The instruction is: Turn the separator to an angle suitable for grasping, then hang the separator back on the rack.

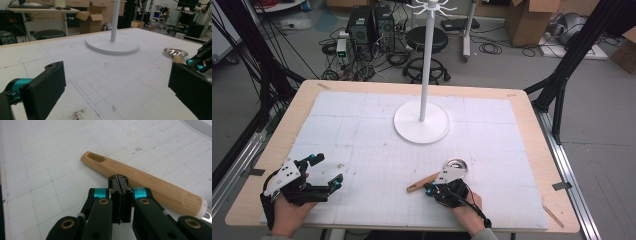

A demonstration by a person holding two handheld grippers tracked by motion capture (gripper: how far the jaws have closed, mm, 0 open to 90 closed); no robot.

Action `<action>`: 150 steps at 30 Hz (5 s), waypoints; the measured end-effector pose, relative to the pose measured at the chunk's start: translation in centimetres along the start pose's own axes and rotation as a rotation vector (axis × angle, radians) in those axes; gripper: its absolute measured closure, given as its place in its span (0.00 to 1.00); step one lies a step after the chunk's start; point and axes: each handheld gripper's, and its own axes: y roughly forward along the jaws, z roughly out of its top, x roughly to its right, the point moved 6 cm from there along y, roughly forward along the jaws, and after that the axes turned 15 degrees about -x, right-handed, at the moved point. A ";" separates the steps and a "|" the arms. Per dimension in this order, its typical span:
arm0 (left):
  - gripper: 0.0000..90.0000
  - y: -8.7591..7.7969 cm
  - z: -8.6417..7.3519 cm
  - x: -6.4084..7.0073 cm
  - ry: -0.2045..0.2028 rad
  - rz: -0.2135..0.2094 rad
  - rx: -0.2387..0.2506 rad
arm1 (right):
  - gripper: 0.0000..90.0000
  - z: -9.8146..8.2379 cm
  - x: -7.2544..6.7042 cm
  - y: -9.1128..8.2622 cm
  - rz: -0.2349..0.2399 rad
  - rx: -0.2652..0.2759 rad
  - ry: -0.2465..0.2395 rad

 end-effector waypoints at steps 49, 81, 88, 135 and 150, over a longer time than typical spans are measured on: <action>0.02 -0.3 -0.3 -0.2 -0.012 0.002 -0.003 | 1.00 3.4 1.9 2.3 -0.088 0.001 0.084; 0.02 -0.5 -0.4 -0.2 -0.011 0.006 -0.002 | 1.00 4.8 3.1 3.3 -0.124 0.004 0.125; 0.02 -0.6 -0.4 -0.2 -0.010 0.003 -0.001 | 1.00 4.8 3.2 3.2 -0.122 0.006 0.127; 0.02 -0.7 -0.5 -0.7 -0.031 -0.005 0.012 | 0.01 -0.3 8.9 -9.3 0.087 0.306 0.088; 0.02 -0.8 -0.6 -0.8 -0.034 -0.007 0.012 | 0.01 -0.4 8.9 -9.1 0.108 0.268 0.032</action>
